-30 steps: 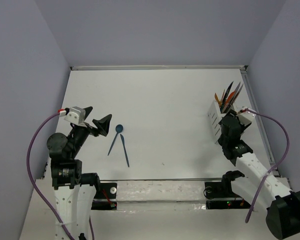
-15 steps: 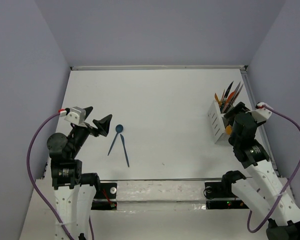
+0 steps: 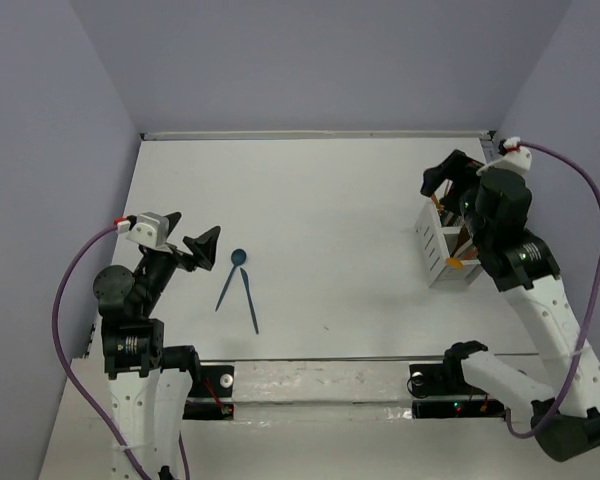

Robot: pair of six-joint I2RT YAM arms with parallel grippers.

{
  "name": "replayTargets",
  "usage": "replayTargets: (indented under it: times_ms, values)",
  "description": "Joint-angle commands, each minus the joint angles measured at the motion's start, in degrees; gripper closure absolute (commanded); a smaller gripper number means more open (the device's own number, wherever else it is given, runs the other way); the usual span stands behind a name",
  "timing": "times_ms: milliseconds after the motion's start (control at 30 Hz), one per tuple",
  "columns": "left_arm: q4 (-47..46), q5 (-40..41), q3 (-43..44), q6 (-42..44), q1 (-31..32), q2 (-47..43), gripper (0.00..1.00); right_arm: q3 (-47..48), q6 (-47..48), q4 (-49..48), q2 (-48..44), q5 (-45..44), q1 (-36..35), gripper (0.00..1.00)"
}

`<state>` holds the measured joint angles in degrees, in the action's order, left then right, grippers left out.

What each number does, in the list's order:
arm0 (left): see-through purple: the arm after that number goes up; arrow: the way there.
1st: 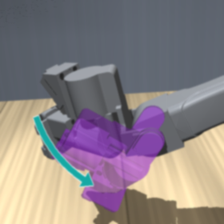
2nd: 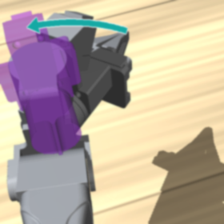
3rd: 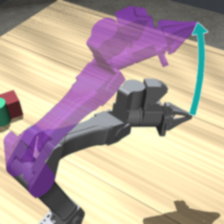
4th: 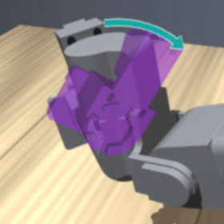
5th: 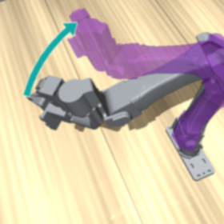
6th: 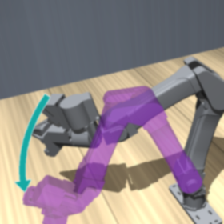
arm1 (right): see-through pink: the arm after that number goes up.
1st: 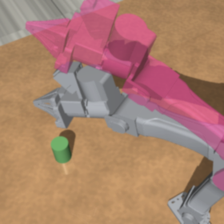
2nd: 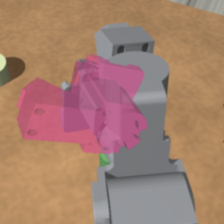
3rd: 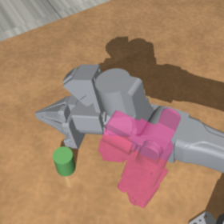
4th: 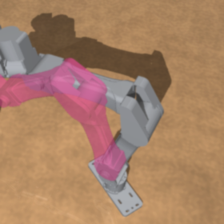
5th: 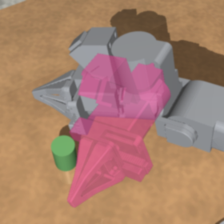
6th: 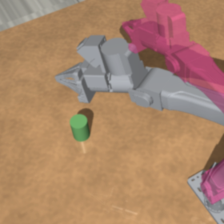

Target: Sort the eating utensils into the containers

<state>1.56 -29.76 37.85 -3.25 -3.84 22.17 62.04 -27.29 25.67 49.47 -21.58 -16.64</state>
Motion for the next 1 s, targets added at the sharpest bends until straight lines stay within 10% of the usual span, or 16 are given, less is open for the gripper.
replayTargets:
  times_ms: [0,100,467,967]
  values:
    - [-2.1,2.2,-0.8,1.0,-0.6,0.4,0.01,9.8,-0.6,3.9,11.1,12.4,-6.5,0.0]
    - [-2.0,4.2,-0.8,1.1,-0.9,0.9,0.01,13.4,1.1,3.9,17.8,1.0,-18.7,0.0]
    - [-1.7,16.9,-1.0,0.8,-3.8,-1.3,0.01,38.4,10.7,6.0,58.8,10.8,-41.5,0.01]
    - [-2.1,16.1,-1.4,0.5,-4.4,-2.2,0.01,58.8,7.3,26.4,84.1,9.1,-51.6,0.3]
